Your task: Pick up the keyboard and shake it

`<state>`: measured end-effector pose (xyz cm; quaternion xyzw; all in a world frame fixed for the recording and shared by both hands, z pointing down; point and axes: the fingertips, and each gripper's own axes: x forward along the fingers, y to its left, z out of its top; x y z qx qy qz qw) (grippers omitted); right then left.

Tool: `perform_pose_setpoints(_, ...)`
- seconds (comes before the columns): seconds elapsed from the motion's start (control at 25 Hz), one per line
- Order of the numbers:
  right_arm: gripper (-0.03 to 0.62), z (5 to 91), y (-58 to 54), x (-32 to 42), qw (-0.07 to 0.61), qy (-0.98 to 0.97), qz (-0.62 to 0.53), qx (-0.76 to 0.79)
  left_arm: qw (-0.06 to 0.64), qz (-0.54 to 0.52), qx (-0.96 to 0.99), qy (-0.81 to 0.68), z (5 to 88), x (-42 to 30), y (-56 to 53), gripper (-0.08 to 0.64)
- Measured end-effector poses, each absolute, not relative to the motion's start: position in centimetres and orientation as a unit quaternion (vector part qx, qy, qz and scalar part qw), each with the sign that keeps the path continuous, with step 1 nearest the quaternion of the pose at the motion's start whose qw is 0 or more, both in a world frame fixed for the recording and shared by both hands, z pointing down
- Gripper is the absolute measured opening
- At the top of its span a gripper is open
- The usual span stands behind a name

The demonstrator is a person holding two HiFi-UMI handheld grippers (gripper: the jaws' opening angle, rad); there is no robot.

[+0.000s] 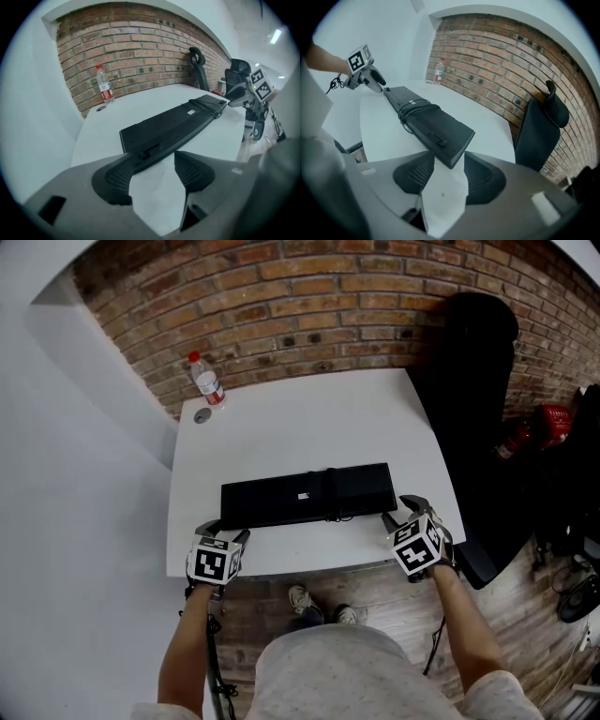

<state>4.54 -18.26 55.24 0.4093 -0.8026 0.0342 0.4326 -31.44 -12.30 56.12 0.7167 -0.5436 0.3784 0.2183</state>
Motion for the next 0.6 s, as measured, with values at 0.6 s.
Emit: perform_pose_setpoints(0.6,0.006,46.1,-14.4,-1.1,0.264,-0.867,0.065,0.418,0.183,0.178,0.765,-0.591,45.2,-21.6,-10.4,0.075)
